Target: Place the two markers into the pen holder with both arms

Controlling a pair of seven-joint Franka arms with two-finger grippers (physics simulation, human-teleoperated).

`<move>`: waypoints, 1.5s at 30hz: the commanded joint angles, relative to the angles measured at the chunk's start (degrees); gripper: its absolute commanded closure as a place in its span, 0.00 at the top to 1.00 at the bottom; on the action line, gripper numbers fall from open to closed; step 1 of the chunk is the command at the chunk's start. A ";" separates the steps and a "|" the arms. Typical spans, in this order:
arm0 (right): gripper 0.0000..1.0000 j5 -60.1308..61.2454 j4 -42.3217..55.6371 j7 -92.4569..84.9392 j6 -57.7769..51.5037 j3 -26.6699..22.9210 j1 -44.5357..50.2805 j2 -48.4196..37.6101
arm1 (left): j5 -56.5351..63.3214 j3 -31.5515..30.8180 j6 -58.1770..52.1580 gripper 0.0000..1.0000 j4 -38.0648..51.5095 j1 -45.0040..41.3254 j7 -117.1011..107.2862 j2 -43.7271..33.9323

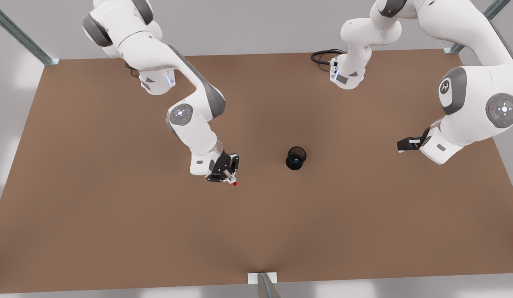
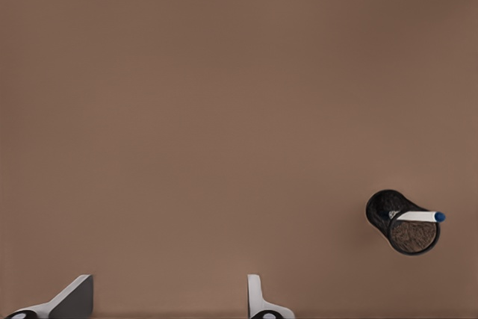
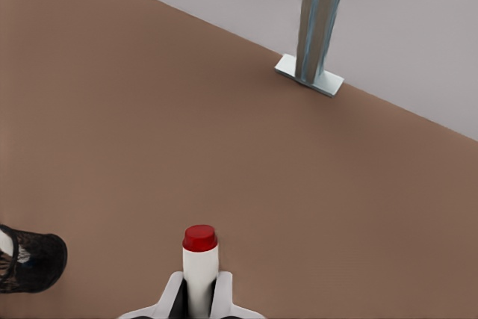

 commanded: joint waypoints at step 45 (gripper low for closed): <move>0.21 -18.52 35.36 23.97 7.76 -20.26 34.97 31.56 | 0.06 0.01 0.33 1.00 -0.26 0.29 3.18 1.67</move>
